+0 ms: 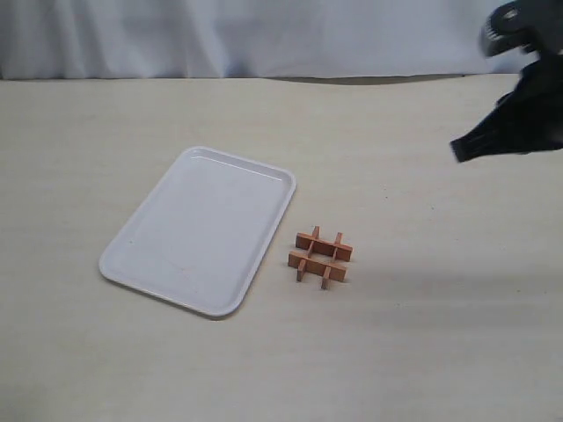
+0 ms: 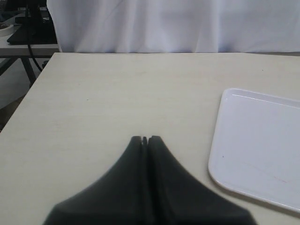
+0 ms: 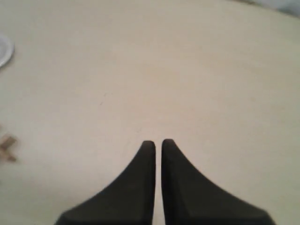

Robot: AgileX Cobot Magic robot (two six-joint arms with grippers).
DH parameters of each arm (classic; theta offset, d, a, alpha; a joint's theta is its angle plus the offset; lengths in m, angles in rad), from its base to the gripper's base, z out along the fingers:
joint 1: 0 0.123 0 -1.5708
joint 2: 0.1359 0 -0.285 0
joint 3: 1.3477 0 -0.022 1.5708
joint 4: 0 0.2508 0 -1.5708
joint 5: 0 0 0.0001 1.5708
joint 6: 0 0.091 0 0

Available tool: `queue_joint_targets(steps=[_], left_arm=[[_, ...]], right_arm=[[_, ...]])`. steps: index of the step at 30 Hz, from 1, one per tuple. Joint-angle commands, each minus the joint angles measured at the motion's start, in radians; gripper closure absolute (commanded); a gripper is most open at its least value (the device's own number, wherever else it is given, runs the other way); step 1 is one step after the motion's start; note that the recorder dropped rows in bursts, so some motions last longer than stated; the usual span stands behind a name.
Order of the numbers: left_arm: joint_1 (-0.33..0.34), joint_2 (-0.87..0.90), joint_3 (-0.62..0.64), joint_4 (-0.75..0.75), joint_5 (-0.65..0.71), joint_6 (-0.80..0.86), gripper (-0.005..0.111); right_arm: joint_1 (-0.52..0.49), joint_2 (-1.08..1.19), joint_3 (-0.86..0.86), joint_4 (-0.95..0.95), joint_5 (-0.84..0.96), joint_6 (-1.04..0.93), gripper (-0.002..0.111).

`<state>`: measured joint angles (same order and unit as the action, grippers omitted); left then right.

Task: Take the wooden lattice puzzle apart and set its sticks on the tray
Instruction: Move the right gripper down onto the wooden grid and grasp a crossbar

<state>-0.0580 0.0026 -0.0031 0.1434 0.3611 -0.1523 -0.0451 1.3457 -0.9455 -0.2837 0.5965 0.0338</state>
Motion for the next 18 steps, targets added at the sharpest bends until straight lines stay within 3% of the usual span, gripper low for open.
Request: queue_joint_targets(steps=[1, 9, 18], left_arm=[[-0.008, -0.003, 0.003, 0.002, -0.006, 0.001, 0.107], [-0.008, -0.003, 0.003, 0.002, -0.006, 0.001, 0.107], [-0.008, -0.003, 0.003, 0.002, -0.006, 0.001, 0.107]], right_arm=[[0.113, 0.165, -0.089, 0.153, 0.16, -0.239, 0.104], [0.271, 0.327, -0.107, 0.367, 0.144, -0.609, 0.104], [0.326, 0.427, -0.107, 0.38, 0.107, -0.631, 0.102]])
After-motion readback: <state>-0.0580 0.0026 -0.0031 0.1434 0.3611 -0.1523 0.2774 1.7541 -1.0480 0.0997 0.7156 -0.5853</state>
